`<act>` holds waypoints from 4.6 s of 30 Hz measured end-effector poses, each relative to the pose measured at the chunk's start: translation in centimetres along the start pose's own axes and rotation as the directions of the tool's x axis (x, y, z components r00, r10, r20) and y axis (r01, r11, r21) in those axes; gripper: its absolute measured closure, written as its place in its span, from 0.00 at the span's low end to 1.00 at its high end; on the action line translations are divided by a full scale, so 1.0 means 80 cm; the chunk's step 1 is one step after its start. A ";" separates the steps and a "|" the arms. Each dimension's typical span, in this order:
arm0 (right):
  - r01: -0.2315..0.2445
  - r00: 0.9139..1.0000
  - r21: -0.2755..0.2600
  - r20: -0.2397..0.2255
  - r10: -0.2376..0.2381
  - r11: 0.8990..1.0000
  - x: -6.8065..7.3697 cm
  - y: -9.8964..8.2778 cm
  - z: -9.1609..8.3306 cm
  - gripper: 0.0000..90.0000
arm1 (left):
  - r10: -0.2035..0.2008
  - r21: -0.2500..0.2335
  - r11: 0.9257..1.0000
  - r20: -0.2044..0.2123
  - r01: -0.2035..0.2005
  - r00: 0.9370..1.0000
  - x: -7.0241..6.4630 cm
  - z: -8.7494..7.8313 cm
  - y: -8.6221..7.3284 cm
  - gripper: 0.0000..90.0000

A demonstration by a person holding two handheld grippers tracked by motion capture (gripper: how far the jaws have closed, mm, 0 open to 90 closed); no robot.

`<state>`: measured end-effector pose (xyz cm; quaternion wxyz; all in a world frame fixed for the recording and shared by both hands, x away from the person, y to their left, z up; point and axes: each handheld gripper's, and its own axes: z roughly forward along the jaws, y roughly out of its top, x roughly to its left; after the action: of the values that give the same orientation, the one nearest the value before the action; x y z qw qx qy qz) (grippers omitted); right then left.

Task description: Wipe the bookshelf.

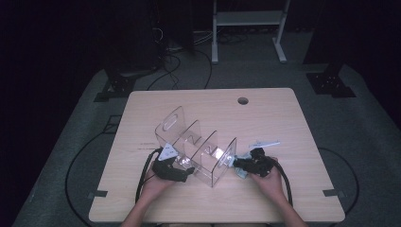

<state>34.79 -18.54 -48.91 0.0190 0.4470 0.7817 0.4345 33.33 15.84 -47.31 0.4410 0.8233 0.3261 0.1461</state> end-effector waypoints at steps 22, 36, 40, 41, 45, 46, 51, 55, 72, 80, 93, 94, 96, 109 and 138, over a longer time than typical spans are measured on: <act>0.046 0.999 0.014 0.002 -0.046 0.999 0.017 -0.005 0.005 0.90 | -0.002 0.000 1.000 -0.007 0.002 1.000 0.000 -0.001 0.000 0.07; 0.179 0.983 0.039 -0.038 -0.178 0.983 0.050 -0.008 0.002 0.89 | -0.003 -0.002 1.000 -0.011 0.003 1.000 -0.001 -0.001 0.000 0.07; 0.187 0.980 -0.041 -0.059 -0.190 0.981 0.058 0.002 -0.017 0.89 | -0.003 -0.004 1.000 -0.012 0.003 1.000 -0.001 -0.001 -0.001 0.07; 0.188 0.979 -0.060 -0.072 -0.192 0.980 0.061 0.003 -0.021 0.89 | -0.003 -0.005 1.000 -0.012 0.003 1.000 -0.001 -0.001 -0.001 0.07; 0.206 0.973 -0.034 -0.097 -0.208 0.978 0.067 -0.003 -0.015 0.89 | -0.002 -0.006 1.000 -0.012 0.002 1.000 -0.001 -0.001 0.000 0.07; 0.208 0.973 -0.011 -0.098 -0.208 0.978 0.066 -0.007 -0.008 0.89 | -0.002 -0.005 1.000 -0.013 0.002 1.000 0.000 -0.001 0.000 0.07; 0.174 0.980 0.070 -0.106 -0.167 0.982 0.060 -0.013 0.008 0.89 | -0.004 -0.006 1.000 -0.014 0.004 1.000 0.000 -0.001 0.000 0.07; 0.219 0.970 -0.020 -0.101 -0.220 0.975 0.079 -0.005 -0.013 0.90 | -0.003 -0.003 1.000 -0.013 0.003 1.000 0.001 -0.002 -0.001 0.07; 0.271 0.948 -0.079 -0.149 -0.280 0.959 0.110 -0.006 -0.026 0.90 | -0.005 -0.009 1.000 -0.015 0.005 1.000 0.002 -0.001 0.000 0.07; 0.296 0.948 0.076 -0.141 -0.284 0.952 0.105 -0.025 0.011 0.90 | -0.012 -0.007 1.000 -0.015 0.011 1.000 0.002 -0.001 0.000 0.07; 0.291 0.949 0.116 -0.162 -0.271 0.950 0.098 -0.029 0.022 0.91 | -0.011 -0.009 1.000 -0.018 0.010 1.000 0.003 -0.001 0.000 0.08; 0.288 0.950 0.109 -0.155 -0.270 0.951 0.098 -0.028 0.020 0.91 | -0.009 -0.010 1.000 -0.019 0.009 1.000 0.003 -0.001 0.000 0.08; 0.288 0.950 0.060 -0.144 -0.277 0.956 0.101 -0.021 0.008 0.91 | -0.013 -0.009 1.000 -0.019 0.013 1.000 0.002 -0.001 0.000 0.08; 0.268 0.956 -0.005 -0.122 -0.267 0.963 0.102 -0.009 -0.011 0.91 | -0.014 -0.010 1.000 -0.017 0.014 1.000 0.002 -0.001 -0.001 0.08; 0.326 0.923 -0.163 -0.160 -0.351 0.931 0.141 0.017 -0.063 0.92 | -0.005 -0.001 1.000 -0.010 0.005 1.000 -0.001 -0.005 -0.001 0.08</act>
<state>26.84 -13.54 -40.75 0.0506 0.2602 0.8147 0.5158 33.06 16.08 -47.17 0.4402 0.8214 0.3302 0.1496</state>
